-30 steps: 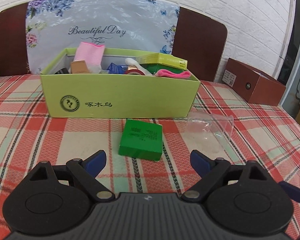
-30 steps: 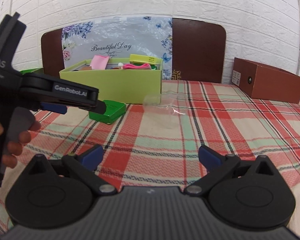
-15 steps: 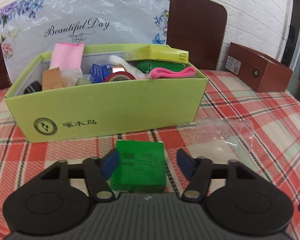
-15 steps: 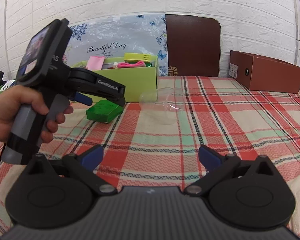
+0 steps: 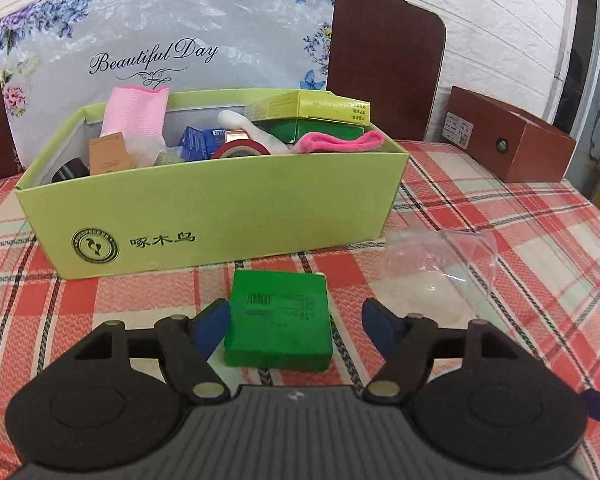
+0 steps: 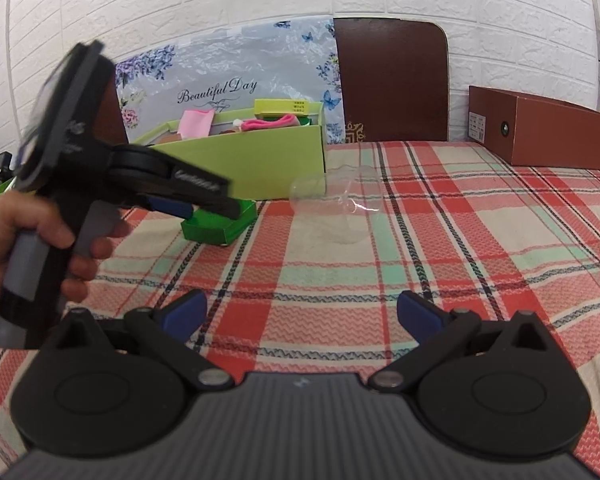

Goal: Organize objects
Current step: 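Grasp the green square box with the left gripper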

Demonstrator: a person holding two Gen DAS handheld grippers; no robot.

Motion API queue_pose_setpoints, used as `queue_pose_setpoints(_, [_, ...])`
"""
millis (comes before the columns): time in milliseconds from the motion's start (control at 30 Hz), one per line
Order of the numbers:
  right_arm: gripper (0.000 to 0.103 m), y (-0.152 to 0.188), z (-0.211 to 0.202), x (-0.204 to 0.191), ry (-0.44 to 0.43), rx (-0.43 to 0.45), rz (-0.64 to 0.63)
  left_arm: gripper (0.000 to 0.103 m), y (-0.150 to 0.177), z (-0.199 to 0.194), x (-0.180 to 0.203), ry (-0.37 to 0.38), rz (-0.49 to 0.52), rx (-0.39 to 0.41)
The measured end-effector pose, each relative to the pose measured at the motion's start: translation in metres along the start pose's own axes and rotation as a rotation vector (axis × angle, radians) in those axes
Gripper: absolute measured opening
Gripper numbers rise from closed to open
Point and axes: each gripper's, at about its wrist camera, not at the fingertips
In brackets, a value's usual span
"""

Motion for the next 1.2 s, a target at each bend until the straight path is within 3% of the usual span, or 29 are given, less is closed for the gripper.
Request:
queue_pose_setpoints(67, [0.103, 0.000, 0.001, -0.001, 0.010, -0.002, -0.012, 0.074, 0.000, 0.003, 0.003, -0.014, 0.029, 0.005])
queue_pose_setpoints(100, [0.103, 0.000, 0.001, 0.000, 0.013, -0.002, -0.014, 0.069, 0.000, 0.002, 0.003, -0.012, 0.044, 0.006])
queue_pose_setpoints(167, [0.103, -0.003, 0.003, 0.002, 0.013, -0.006, -0.015, 0.033, 0.002, -0.002, 0.001, -0.010, 0.071, 0.010])
queue_pose_setpoints(267, [0.103, -0.010, 0.012, 0.006, 0.012, 0.002, -0.025, 0.027, 0.006, -0.013, -0.007, 0.024, 0.049, 0.001])
queue_pose_setpoints(400, [0.103, -0.026, 0.036, 0.013, 0.024, 0.006, -0.030, 0.028, 0.010, -0.015, -0.012, 0.006, 0.053, 0.014])
queue_pose_setpoints(433, [0.102, -0.031, 0.044, 0.015, 0.021, 0.006, -0.024, 0.034, 0.010, -0.014, -0.013, 0.008, 0.039, 0.014])
queue_pose_setpoints(533, [0.099, -0.043, 0.058, 0.018, 0.026, 0.003, -0.021, 0.073, 0.006, -0.010, -0.015, 0.043, 0.002, 0.015])
queue_pose_setpoints(767, [0.098, -0.054, 0.068, 0.016, 0.029, 0.022, -0.061, 0.074, 0.001, 0.016, -0.006, 0.015, 0.069, -0.039])
queue_pose_setpoints(833, [0.098, -0.054, 0.070, 0.016, 0.032, 0.024, -0.063, 0.064, 0.003, 0.022, -0.010, 0.021, 0.060, -0.061])
queue_pose_setpoints(867, [0.097, -0.055, 0.071, 0.016, 0.034, 0.020, -0.064, 0.064, 0.005, 0.020, -0.013, 0.028, 0.047, -0.054])
queue_pose_setpoints(967, [0.086, -0.055, 0.078, 0.019, 0.041, 0.011, -0.058, 0.063, 0.008, 0.010, -0.018, 0.042, 0.033, -0.063])
queue_pose_setpoints(1133, [0.058, -0.061, 0.098, 0.023, 0.026, -0.016, -0.043, 0.063, 0.022, -0.012, -0.026, 0.003, -0.006, -0.089])
queue_pose_setpoints(1200, [0.037, -0.064, 0.104, 0.022, 0.015, -0.022, -0.037, 0.063, 0.028, -0.020, -0.031, 0.002, -0.043, -0.097])
Point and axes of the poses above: each gripper's, at about its wrist camera, not at the fingertips, and z roughly the way its jaws point, x to its right, y to its underside, and after that the axes turned 7 degrees about z, right-handed
